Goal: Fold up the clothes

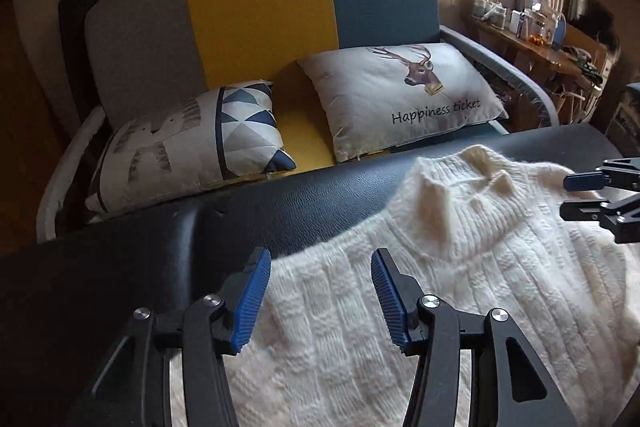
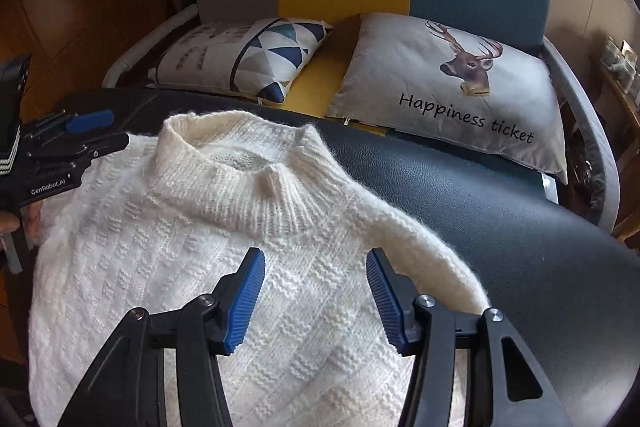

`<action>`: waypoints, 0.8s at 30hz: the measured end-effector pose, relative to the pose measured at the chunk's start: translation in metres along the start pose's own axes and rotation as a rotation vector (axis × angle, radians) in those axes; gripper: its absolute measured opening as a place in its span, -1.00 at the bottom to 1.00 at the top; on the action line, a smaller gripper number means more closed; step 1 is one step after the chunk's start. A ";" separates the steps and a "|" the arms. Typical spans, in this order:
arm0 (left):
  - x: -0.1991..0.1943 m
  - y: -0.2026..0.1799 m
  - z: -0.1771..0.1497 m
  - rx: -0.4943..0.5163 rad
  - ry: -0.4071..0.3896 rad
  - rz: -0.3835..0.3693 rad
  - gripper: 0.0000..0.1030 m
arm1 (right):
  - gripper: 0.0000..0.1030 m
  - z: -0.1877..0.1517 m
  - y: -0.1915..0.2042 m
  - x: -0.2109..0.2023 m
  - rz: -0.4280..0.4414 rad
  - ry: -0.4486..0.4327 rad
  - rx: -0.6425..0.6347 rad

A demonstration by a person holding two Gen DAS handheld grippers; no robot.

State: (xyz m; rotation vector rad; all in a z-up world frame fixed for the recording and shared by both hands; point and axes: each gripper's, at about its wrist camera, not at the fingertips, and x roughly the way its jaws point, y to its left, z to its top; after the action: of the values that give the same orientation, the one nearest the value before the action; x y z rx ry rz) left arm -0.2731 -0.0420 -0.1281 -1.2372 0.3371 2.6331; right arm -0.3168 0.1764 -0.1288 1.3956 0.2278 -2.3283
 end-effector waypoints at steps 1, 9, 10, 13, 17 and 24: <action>0.008 0.000 0.002 0.012 0.012 0.007 0.04 | 0.06 0.003 -0.002 0.006 -0.014 0.011 0.004; 0.045 0.002 -0.002 0.012 0.069 0.015 0.10 | 0.02 0.009 -0.019 0.031 -0.116 -0.035 0.019; 0.046 0.007 -0.003 -0.036 0.071 0.007 0.10 | 0.02 0.008 -0.019 0.031 -0.128 -0.052 0.019; 0.048 0.012 -0.007 -0.110 0.054 0.014 0.10 | 0.04 0.005 -0.017 0.032 -0.158 -0.087 0.019; 0.043 0.007 -0.004 -0.120 0.078 0.046 0.10 | 0.04 0.003 -0.020 0.014 -0.127 -0.054 0.067; -0.039 -0.002 -0.028 -0.190 -0.009 -0.116 0.01 | 0.04 -0.080 -0.039 -0.079 -0.001 -0.096 0.187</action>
State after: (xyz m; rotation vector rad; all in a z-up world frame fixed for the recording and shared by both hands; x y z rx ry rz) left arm -0.2281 -0.0521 -0.1152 -1.2589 0.0124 2.6180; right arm -0.2364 0.2600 -0.1011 1.3628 -0.0187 -2.4628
